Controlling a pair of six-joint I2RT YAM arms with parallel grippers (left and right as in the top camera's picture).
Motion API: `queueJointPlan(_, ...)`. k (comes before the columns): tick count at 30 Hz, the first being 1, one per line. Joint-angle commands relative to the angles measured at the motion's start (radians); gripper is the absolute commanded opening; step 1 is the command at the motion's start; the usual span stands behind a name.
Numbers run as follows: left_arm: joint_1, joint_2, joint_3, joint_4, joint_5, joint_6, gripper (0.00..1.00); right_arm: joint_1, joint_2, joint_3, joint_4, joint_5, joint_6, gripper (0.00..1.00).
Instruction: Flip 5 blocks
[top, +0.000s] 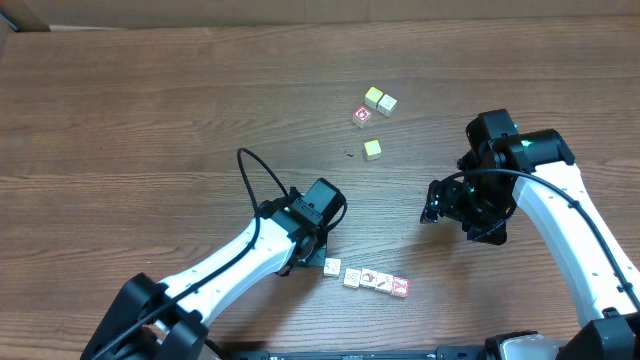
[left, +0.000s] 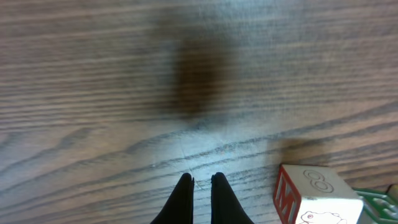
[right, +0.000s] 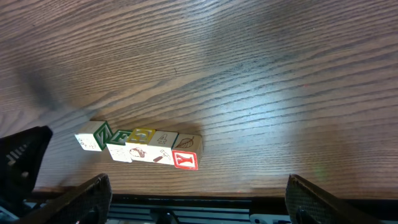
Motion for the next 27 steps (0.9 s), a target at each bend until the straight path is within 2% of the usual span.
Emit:
queueJointPlan(1, -0.001, 0.058, -0.009, 0.02, 0.062, 0.042, 0.04, -0.003, -0.013, 0.024, 0.002, -0.005, -0.011, 0.9)
queueJointPlan(8, -0.004, 0.13, -0.009, 0.075, 0.18, 0.081, 0.04, -0.003, -0.013, 0.024, 0.001, -0.005, -0.011, 0.9)
queueJointPlan(20, -0.136, 0.136, -0.009, 0.094, 0.186, 0.056, 0.04, -0.003, -0.013, 0.024, -0.002, -0.005, -0.007, 0.9)
queueJointPlan(27, -0.129, 0.136, -0.009, 0.091, 0.167, 0.032, 0.04, -0.003, -0.013, 0.024, -0.013, -0.005, -0.008, 0.9)
